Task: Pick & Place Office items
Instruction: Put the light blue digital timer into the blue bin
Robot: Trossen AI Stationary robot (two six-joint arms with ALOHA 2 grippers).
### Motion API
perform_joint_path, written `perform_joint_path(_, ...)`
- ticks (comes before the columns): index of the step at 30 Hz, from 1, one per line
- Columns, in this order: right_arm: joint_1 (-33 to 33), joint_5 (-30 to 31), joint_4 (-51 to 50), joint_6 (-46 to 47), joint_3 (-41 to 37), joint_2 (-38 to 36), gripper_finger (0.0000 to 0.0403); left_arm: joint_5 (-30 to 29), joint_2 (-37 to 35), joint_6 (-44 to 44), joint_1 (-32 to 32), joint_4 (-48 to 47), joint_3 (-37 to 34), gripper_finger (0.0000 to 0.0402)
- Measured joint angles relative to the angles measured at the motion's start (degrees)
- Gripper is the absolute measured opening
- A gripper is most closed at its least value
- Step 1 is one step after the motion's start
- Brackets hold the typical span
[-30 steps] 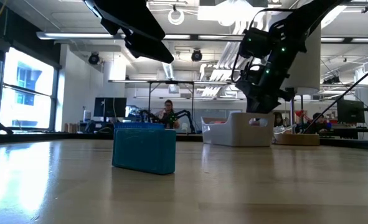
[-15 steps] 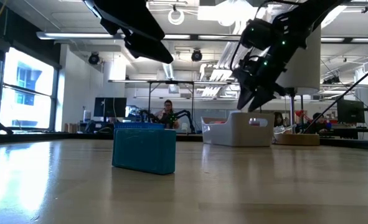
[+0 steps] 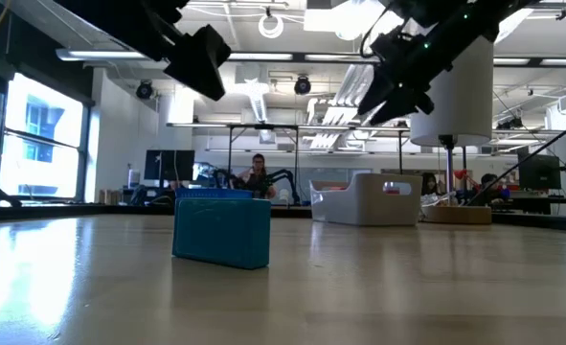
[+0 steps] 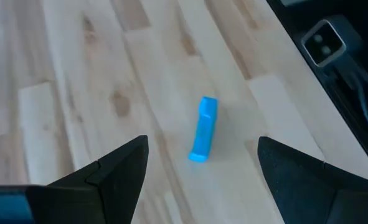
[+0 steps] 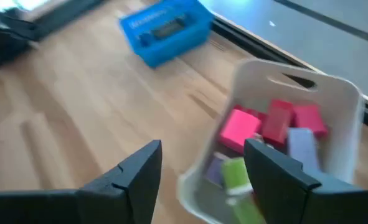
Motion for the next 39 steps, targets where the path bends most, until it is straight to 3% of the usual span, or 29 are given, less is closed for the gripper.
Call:
perform_joint_path(4, 3.81, -0.01, 1.04, 1.1, -0.02, -0.38, 0.0215, 0.54, 0.44, 0.52, -1.84, -0.68, 0.07, 0.0294)
perform_joint_path(13, 10.93, 0.36, 3.92, 1.76, -0.04, 0.39, 0.0215, -6.84, 8.26, 5.15, -5.0, 1.0, 0.09, 0.0294)
perform_joint_path(22, 14.74, 0.64, 5.37, 2.77, -0.04, 0.39, 0.0215, 4.72, 13.37, 4.68, -2.04, 7.72, 0.07, 0.0287)
perform_joint_path(32, 17.11, 0.58, 8.12, 2.77, -0.04, 0.39, 0.0215, 2.14, 15.36, 7.83, 0.65, 8.66, 0.08, 0.0266)
perform_joint_path(39, 17.06, 0.48, 8.1, 2.77, -0.05, 0.39, 0.0215, 6.68, 17.18, 8.65, 0.59, 10.31, -0.02, 0.0253)
